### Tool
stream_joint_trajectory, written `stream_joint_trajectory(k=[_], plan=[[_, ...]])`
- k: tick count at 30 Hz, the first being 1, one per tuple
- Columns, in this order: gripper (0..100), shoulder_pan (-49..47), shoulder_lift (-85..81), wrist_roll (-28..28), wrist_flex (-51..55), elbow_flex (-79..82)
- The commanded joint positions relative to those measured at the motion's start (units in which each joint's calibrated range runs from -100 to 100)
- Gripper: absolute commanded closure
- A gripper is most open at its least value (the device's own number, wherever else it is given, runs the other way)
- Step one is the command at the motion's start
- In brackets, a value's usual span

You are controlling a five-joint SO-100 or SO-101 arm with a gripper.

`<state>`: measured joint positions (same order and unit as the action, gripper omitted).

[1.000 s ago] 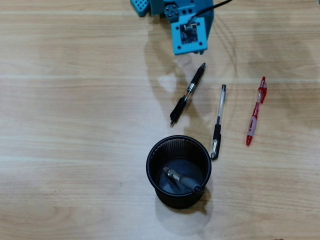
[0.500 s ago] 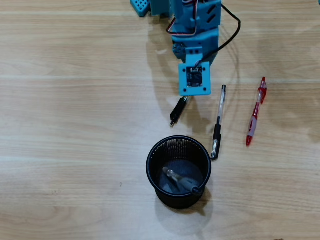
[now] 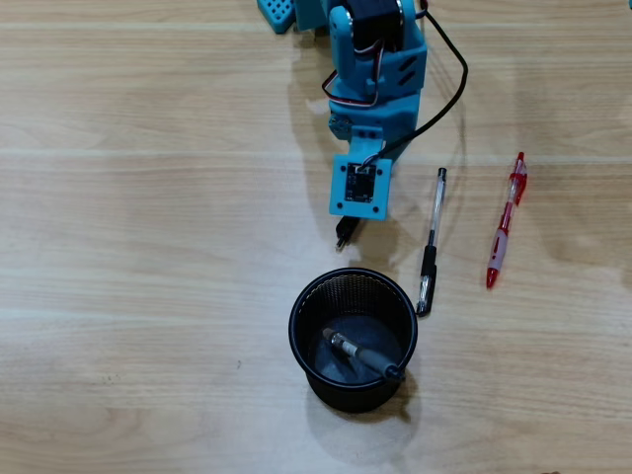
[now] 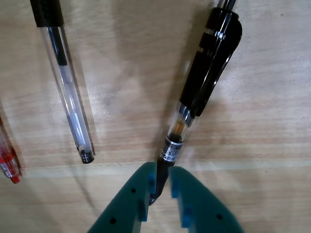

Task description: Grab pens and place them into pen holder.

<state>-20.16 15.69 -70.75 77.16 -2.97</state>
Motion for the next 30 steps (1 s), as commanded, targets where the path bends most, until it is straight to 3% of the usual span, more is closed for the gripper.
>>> stream_joint_trajectory(k=[1, 30], plan=[[89, 0.87, 0.98, -0.39, 0.19, -4.82], [89, 0.87, 14.34, -0.60, -0.67, -9.87]])
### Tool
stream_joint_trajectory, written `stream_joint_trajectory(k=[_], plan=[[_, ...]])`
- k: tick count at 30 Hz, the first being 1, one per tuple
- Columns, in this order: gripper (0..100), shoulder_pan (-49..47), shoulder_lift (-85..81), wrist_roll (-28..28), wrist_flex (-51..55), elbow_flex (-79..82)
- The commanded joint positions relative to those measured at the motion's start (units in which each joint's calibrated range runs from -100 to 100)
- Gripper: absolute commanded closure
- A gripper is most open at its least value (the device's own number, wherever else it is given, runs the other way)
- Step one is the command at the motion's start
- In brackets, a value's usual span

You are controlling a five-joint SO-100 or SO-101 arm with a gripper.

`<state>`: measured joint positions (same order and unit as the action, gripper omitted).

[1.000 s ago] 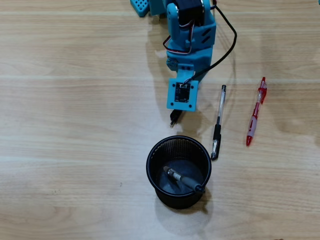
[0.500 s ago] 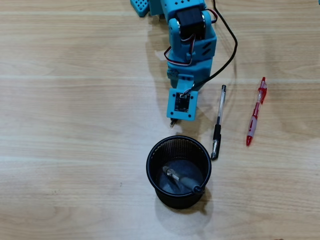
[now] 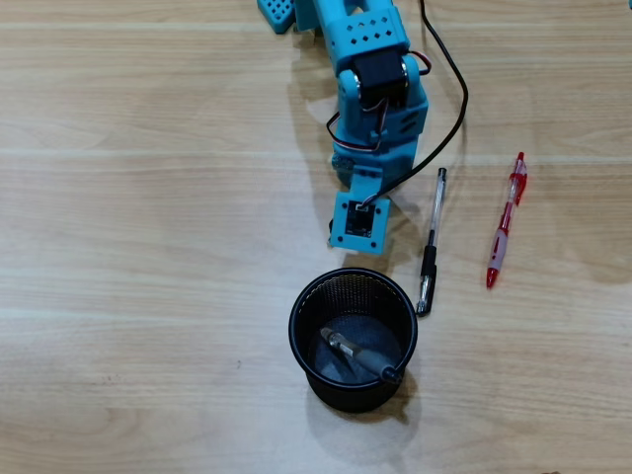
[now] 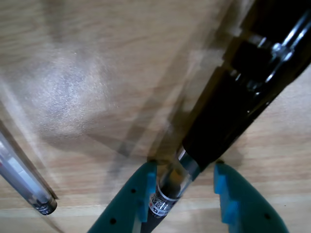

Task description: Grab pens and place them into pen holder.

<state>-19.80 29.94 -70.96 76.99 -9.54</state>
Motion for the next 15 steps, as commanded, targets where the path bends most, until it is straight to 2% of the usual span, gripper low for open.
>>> stream_joint_trajectory(k=[1, 5, 15], plan=[[91, 0.42, 0.34, -0.39, -0.49, -3.66], [98, 0.15, 0.84, -2.52, 0.28, -3.84], [98, 0.24, -0.16, -3.03, 0.28, -3.84]])
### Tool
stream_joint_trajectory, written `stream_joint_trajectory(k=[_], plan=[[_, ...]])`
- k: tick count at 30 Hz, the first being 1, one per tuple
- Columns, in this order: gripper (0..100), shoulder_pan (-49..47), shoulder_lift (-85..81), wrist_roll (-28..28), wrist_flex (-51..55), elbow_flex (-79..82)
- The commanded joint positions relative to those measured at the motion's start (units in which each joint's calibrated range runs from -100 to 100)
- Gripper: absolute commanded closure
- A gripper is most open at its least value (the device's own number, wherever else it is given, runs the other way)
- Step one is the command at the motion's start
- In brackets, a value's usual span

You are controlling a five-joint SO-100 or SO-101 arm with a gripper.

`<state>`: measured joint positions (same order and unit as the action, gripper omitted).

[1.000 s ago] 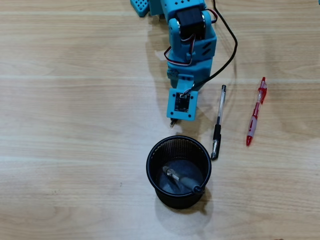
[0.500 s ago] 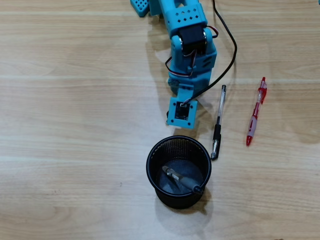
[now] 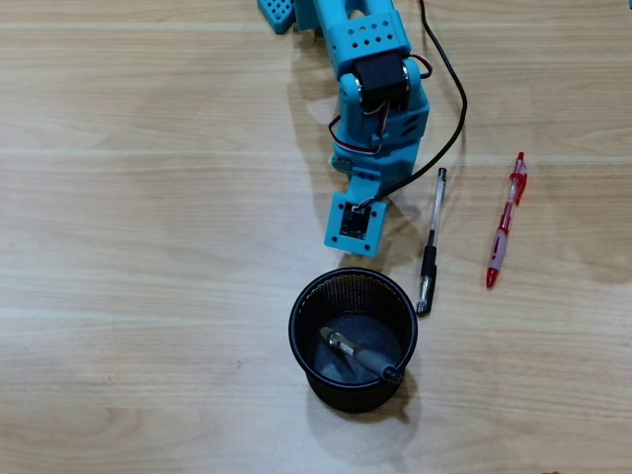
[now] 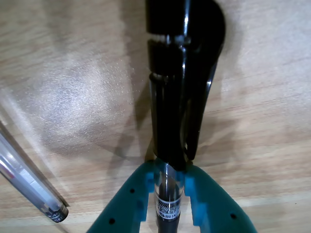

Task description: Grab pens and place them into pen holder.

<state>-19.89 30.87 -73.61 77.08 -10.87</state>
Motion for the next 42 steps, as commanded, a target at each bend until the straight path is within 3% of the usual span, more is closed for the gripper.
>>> stream_joint_trajectory(k=[1, 9, 18, 26, 36, 42], plan=[[98, 0.42, -1.26, -0.38, 0.19, -2.78], [98, 0.42, -12.86, 0.03, -0.32, -2.87], [98, 0.06, -37.97, 0.03, -0.75, 13.80], [98, 0.87, -55.19, 0.28, -14.87, 32.73], [98, 3.96, -58.89, 14.96, -38.46, 35.44], [98, 4.78, -55.19, 21.01, -51.55, 33.00]])
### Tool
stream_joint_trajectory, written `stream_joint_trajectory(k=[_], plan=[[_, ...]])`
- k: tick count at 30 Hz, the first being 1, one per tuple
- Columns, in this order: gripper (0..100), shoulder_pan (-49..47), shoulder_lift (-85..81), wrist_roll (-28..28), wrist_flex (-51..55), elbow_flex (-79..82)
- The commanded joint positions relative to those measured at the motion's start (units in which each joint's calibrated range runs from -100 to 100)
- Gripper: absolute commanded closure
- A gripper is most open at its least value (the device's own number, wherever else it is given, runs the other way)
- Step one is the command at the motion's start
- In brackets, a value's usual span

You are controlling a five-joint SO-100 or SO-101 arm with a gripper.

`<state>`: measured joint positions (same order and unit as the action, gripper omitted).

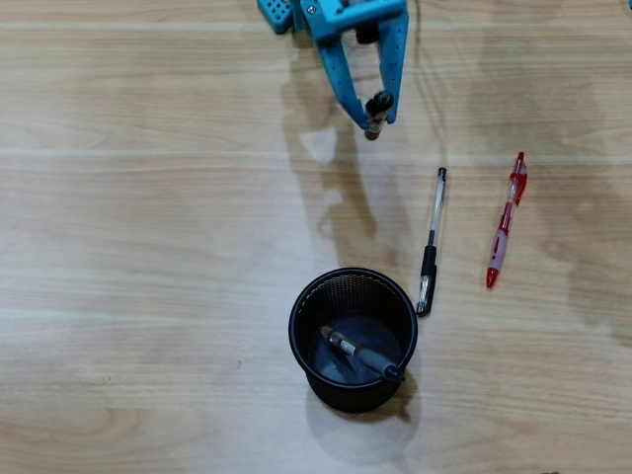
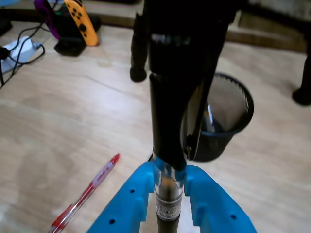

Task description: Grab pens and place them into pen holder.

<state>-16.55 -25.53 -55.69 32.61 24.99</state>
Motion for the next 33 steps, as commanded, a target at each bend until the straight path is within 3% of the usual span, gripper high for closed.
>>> stream_joint_trajectory(k=[1, 7, 12, 17, 25, 33], plan=[[98, 1.53, 2.72, 4.10, -8.38, -4.48], [98, 1.53, 13.56, 8.42, -11.56, -18.72], [98, 1.08, 24.56, 11.11, -29.13, -25.30], [98, 1.35, 29.52, 10.81, -37.82, -25.66], [98, 2.62, 36.74, 10.76, -45.40, -24.94], [98, 3.25, 43.72, 10.45, -45.91, -24.85]])
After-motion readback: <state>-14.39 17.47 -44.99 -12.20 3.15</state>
